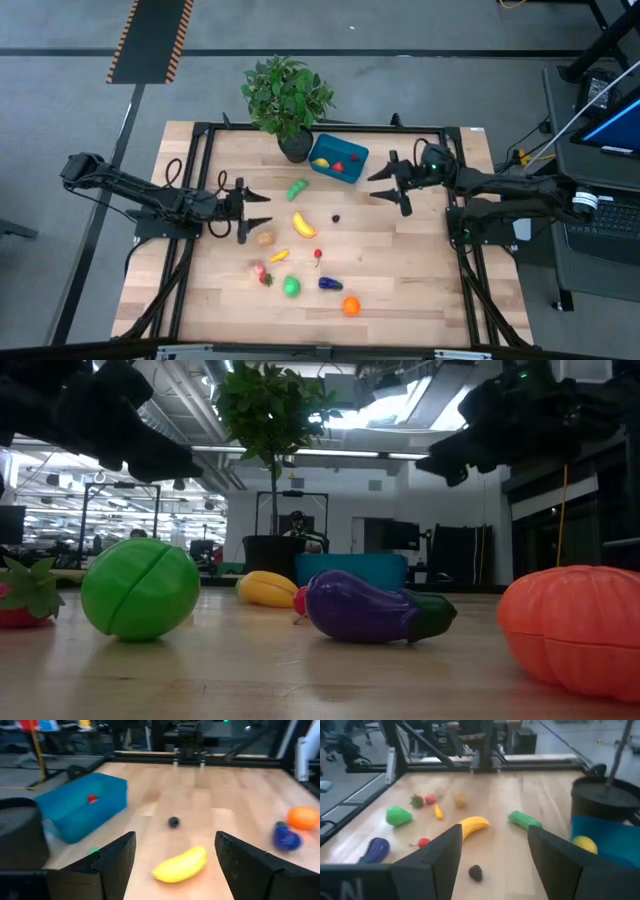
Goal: Pick and placing Produce into tupperware
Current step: Put the green peas into the blue container
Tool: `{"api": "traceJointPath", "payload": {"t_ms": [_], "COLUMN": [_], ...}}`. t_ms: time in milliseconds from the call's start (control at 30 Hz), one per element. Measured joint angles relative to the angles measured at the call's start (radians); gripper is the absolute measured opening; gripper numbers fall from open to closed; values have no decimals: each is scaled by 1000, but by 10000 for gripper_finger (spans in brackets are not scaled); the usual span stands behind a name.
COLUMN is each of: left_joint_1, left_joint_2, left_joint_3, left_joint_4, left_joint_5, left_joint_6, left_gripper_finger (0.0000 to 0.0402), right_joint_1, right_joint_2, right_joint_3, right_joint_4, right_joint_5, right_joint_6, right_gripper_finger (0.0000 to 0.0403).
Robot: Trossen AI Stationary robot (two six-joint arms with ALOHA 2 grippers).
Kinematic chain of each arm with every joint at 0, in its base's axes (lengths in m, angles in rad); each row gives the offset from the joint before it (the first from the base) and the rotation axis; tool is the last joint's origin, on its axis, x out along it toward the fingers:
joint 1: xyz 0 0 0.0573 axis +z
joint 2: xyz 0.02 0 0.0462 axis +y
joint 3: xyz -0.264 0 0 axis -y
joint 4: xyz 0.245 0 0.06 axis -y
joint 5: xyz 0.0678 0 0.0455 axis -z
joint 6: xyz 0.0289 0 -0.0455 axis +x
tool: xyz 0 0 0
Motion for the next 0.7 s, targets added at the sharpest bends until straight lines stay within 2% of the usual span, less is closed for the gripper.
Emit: {"api": "traceJointPath", "payload": {"t_ms": [267, 700], "left_joint_1": [-14, 9], "left_joint_2": [0, 1], "left_joint_3": [0, 0], "left_joint_4": [-1, -4], "left_joint_5": [19, -6], "left_joint_6": [-39, -129], "left_gripper_finger": [265, 265], "right_joint_1": [27, 27], "right_joint_2": [-13, 62], "right_joint_3": [-16, -16], "right_joint_4": [-20, -46], "right_joint_5": [2, 5], "right_joint_6": [80, 77], "right_gripper_finger": [228, 228]}}
